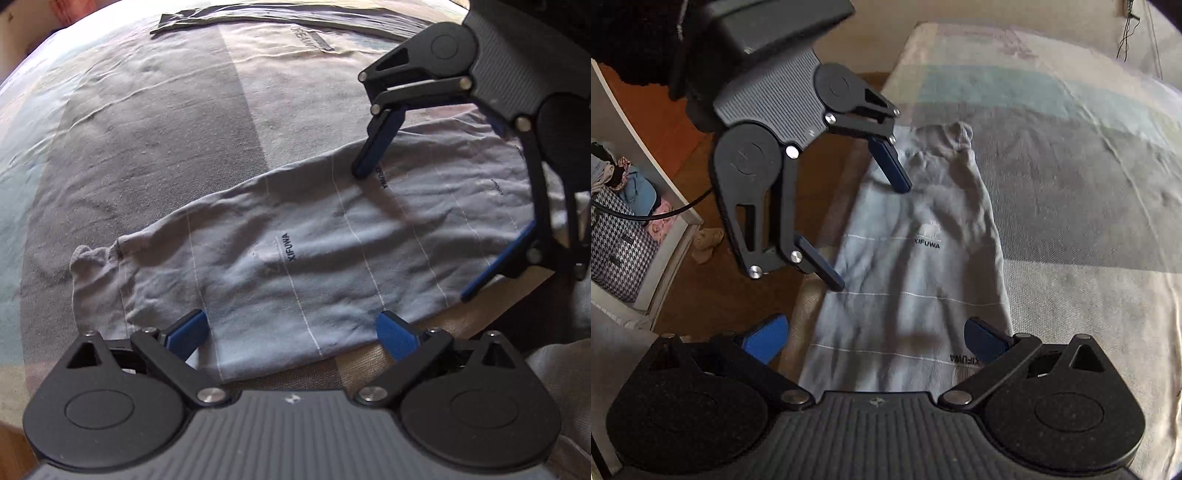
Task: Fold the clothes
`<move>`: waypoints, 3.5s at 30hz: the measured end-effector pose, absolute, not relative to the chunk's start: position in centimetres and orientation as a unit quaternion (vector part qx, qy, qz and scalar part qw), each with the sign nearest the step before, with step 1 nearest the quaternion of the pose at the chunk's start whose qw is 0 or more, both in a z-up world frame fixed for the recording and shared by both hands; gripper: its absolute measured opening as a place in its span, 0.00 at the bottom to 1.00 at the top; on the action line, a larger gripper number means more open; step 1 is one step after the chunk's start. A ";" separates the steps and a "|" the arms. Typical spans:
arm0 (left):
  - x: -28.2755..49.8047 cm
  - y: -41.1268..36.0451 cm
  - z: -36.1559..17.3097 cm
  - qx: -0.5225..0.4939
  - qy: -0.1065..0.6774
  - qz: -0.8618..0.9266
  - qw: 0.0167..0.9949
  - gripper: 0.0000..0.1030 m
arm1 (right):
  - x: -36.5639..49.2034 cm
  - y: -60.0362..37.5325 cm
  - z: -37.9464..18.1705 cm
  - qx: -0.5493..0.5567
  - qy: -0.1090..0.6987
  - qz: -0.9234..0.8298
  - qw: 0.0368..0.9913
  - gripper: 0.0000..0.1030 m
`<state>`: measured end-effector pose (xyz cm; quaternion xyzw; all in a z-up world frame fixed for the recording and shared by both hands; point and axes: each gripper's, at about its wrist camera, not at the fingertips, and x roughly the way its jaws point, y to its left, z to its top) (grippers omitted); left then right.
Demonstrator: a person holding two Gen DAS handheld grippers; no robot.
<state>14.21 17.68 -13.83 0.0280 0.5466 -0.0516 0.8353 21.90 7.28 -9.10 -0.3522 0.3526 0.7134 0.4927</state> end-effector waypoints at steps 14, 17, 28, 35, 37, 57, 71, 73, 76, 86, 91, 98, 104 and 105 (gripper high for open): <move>15.5 19.7 -11.3 0.035 0.526 -0.038 0.849 0.90 | 24.6 7.5 -7.5 -0.320 0.391 0.667 0.547 1.00; 16.8 21.1 -12.6 0.021 0.529 -0.036 0.848 0.90 | 23.8 7.0 -7.9 -0.331 0.387 0.669 0.542 1.00; 16.3 25.1 -11.5 0.020 0.544 -0.027 0.839 0.89 | 23.1 5.2 -9.1 -0.366 0.379 0.659 0.536 1.00; 15.8 28.0 -10.5 -0.129 0.516 0.035 0.846 0.89 | 23.8 6.0 -7.9 -0.342 0.380 0.658 0.553 1.00; 15.3 28.4 -10.9 -0.176 0.513 0.051 0.839 0.89 | 24.3 6.9 -7.7 -0.335 0.384 0.661 0.551 1.00; 5.8 33.6 -16.4 -0.583 0.301 0.191 0.730 0.92 | 25.6 26.2 -9.7 -0.304 0.419 0.763 0.388 1.00; 6.4 37.1 -15.6 -0.601 0.244 0.177 0.740 0.92 | 27.0 29.7 -7.4 -0.259 0.432 0.785 0.361 1.00; 7.1 36.8 -15.2 -0.594 0.257 0.157 0.746 0.92 | 27.4 29.0 -6.7 -0.262 0.424 0.781 0.377 1.00; 8.2 36.4 -14.6 -0.582 0.275 0.128 0.754 0.93 | 27.3 25.7 -6.5 -0.288 0.420 0.769 0.386 1.00; 13.3 33.9 -15.1 -0.489 0.349 0.097 0.793 0.93 | 24.1 14.2 -8.1 -0.358 0.423 0.731 0.399 1.00; 14.9 32.4 -12.5 -0.376 0.406 0.120 0.824 0.93 | 23.6 11.0 -8.0 -0.359 0.408 0.708 0.450 1.00; 16.1 26.3 -8.9 -0.172 0.474 0.084 0.860 0.93 | 24.9 5.3 -5.8 -0.335 0.407 0.658 0.538 1.00; 15.7 16.1 -12.2 0.117 0.495 0.024 0.860 0.93 | 25.0 -2.7 -6.0 -0.344 0.439 0.578 0.596 1.00; 15.3 15.2 -13.0 0.141 0.493 0.011 0.859 0.93 | 25.1 -3.9 -6.1 -0.342 0.449 0.563 0.604 1.00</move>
